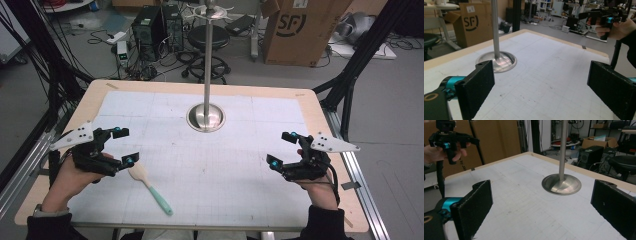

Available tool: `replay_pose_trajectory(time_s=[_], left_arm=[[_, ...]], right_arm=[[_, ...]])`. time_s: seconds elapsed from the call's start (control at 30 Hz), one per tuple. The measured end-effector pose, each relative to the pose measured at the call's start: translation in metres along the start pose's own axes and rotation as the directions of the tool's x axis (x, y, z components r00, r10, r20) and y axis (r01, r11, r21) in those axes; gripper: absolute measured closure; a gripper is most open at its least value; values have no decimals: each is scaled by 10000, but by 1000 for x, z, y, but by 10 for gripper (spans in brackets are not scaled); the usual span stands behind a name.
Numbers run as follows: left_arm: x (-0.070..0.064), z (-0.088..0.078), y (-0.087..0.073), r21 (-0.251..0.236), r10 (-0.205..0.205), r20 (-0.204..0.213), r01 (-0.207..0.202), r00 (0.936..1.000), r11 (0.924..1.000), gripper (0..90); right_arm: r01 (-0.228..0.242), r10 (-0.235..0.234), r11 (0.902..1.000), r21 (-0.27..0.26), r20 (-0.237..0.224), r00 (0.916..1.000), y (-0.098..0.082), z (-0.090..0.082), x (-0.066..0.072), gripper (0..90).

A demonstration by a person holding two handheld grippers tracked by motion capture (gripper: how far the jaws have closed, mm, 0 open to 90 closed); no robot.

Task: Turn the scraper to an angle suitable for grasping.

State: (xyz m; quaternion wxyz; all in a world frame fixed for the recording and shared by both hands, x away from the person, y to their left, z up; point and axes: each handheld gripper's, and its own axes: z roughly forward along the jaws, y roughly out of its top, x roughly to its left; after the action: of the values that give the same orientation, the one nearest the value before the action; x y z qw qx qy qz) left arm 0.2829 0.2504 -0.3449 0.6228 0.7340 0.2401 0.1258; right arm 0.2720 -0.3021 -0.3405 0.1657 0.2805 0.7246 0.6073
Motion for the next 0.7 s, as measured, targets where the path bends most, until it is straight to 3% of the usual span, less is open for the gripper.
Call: replay_pose_trajectory(time_s=[0.13,0.2,0.23,0.33,0.47,0.53,0.63,0.7], left_arm=[[-2,2,-1,124,257,-166,-255,9995,9996,85],[-3,3,-3,136,499,-67,-498,9987,9987,100],[-4,5,-6,213,846,-10,-845,9964,9962,101],[-5,7,-9,321,1049,218,-1055,9942,9939,154],[-8,10,-13,492,1186,343,-1202,9923,9915,395],[-10,11,-17,520,1169,113,-1173,9931,9917,507],[-10,13,-23,1014,579,-217,-554,9981,9933,684],[-10,14,-26,1105,464,-217,-438,9987,9929,800]], right_arm=[[-32,32,10000,-2,41,10000,0,0,-2,27],[-48,48,10000,3,27,10000,-1,1,-3,27],[-38,38,10000,22,21,10000,-1,2,-3,27],[20,-19,10000,91,-61,10000,-1,3,-3,27],[25,-24,10000,28,-102,9999,0,4,-3,27],[5,-5,10000,43,-115,9999,0,5,-4,27],[-15,15,10000,44,-110,9999,0,6,-6,27],[-32,33,10000,47,-129,9999,0,6,-6,27]])
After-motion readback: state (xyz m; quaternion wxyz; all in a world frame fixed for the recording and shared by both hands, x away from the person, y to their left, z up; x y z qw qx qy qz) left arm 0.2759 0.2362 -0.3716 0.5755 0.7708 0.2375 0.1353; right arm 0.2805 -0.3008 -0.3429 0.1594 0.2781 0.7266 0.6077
